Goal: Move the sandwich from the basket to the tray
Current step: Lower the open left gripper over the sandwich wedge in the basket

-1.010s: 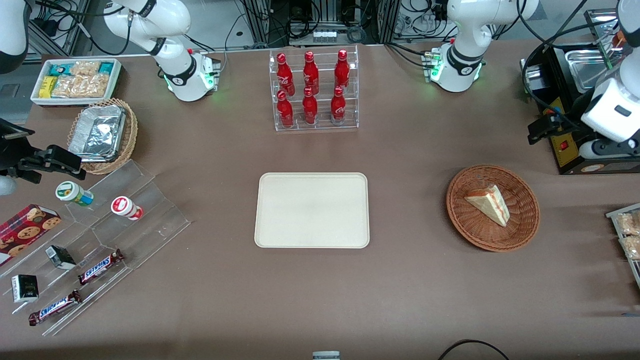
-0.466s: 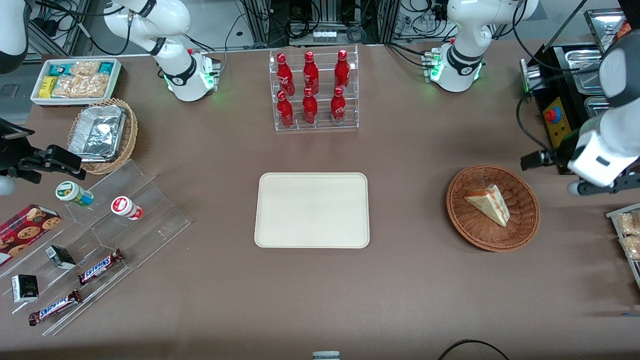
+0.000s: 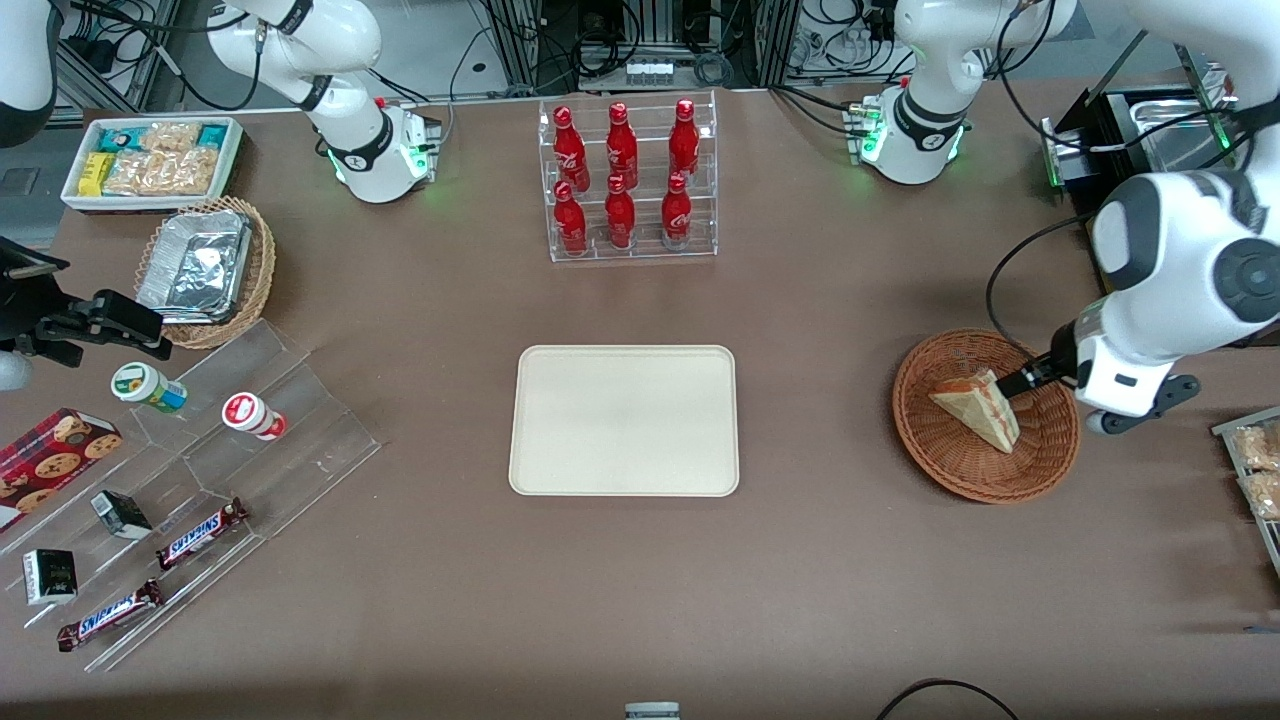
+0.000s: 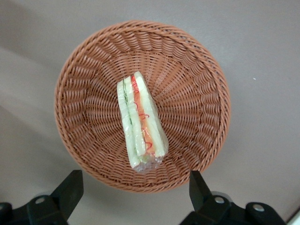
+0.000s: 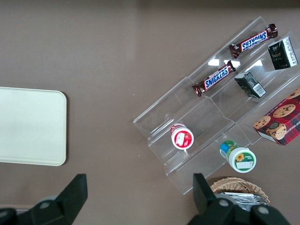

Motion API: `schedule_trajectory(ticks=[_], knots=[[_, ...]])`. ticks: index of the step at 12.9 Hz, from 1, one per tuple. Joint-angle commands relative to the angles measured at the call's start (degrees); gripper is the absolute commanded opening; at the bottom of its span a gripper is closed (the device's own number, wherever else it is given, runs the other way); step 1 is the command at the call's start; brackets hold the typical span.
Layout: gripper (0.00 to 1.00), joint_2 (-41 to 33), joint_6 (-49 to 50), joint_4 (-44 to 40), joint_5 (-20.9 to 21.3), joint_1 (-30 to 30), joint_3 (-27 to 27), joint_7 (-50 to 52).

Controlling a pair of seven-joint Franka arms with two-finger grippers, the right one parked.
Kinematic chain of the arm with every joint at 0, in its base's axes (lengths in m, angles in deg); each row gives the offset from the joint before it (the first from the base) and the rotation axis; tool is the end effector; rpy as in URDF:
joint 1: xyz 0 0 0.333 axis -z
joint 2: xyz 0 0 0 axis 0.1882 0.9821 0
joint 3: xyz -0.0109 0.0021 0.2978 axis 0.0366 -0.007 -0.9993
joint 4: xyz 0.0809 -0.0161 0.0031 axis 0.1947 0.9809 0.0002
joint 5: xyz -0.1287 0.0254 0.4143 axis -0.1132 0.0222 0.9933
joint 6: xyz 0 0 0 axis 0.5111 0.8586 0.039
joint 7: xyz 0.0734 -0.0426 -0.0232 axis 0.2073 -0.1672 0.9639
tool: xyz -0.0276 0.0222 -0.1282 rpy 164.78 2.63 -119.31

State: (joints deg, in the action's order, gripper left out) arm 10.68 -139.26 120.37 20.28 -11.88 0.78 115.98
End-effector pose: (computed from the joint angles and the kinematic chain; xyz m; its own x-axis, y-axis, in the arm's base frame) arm 0.5964 -0.0005 0.3000 0.8848 0.4550 -0.1005 0.4512 -0.8905 -0.0591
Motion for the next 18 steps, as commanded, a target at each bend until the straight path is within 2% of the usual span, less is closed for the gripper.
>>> schedule_trajectory(ticks=[1,4,7,11,13,14,15,17,18], knots=[[1.0,1.3,-3.63,1.89,0.61,-0.19,0.07,3.8],[1.0,2.0,-10.2,6.01,0.26,-1.42,0.07,4.68],[1.0,6.38,-16.19,6.99,-0.19,-0.64,0.07,9.85],[0.99,8.42,-18.32,8.31,-0.27,-0.81,0.07,12.13],[0.9,9.3,-18.67,8.31,-0.19,-0.2,0.07,13.99],[0.79,9.47,-18.76,8.4,-0.18,-0.11,0.07,14.26],[0.57,9.48,-18.41,8.4,-0.01,-0.11,0.07,14.26],[0.48,8.51,-17.18,8.05,0.34,0.24,0.16,14.0],[0.4,7.38,-15.26,7.61,0.69,1.64,0.16,14.0]])
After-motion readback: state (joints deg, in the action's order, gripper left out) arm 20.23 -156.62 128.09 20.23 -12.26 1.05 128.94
